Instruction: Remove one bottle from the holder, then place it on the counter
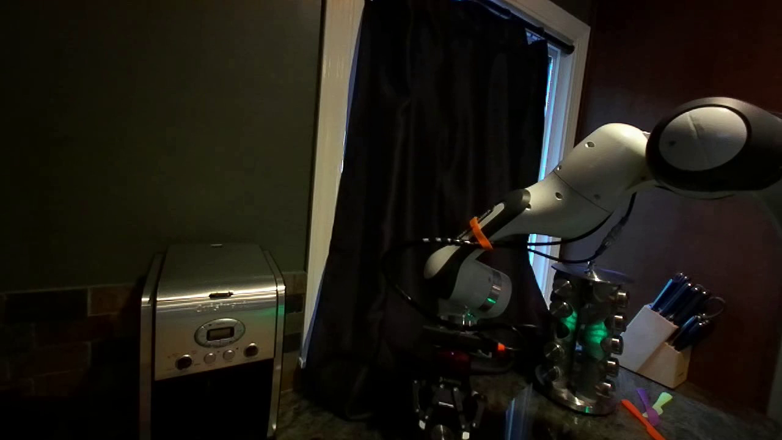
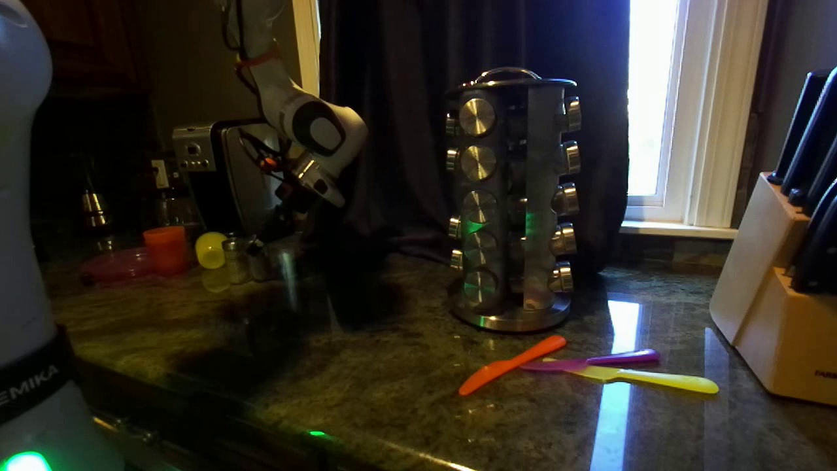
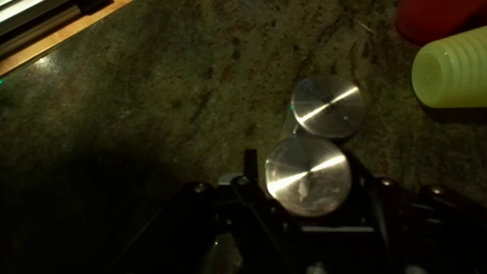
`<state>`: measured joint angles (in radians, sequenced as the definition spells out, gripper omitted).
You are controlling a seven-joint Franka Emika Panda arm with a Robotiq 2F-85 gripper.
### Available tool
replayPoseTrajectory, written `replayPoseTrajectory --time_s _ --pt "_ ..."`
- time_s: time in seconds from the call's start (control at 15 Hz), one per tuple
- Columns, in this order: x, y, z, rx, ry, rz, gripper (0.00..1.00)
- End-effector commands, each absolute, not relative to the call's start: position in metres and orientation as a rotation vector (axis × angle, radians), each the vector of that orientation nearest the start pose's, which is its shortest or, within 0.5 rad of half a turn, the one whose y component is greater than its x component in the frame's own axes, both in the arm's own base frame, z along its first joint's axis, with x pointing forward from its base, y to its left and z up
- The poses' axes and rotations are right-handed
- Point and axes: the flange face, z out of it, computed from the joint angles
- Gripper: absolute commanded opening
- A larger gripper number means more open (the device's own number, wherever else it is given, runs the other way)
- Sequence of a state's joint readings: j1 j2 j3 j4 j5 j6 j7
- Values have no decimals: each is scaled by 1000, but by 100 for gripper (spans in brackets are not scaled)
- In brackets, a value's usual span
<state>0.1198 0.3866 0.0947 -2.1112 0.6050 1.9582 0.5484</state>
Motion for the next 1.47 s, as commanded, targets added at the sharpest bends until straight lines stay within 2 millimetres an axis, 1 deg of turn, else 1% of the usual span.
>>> replayPoseTrajectory --time_s 0.0,0.07,0.13,0.33,0.47,0.53,0.67,0.8,0.87,1.07,1.2,1.4 --pt "506 148 210 -2481 976 993 88" --pt "507 148 211 -2481 978 990 95" --pt "507 148 212 -2483 977 986 100" --pt "509 149 218 -2510 969 957 100" --pt "513 150 231 -2569 957 886 100" --pt "515 151 242 -2637 940 812 100" --pt "519 153 269 -2743 915 706 100" --pt "514 158 307 -2865 873 639 100" --pt "512 161 326 -2918 848 576 100" --pt "501 171 393 -3036 740 336 100" --pt "494 173 434 -3094 670 159 100" --pt "479 171 482 -3170 509 -80 100"
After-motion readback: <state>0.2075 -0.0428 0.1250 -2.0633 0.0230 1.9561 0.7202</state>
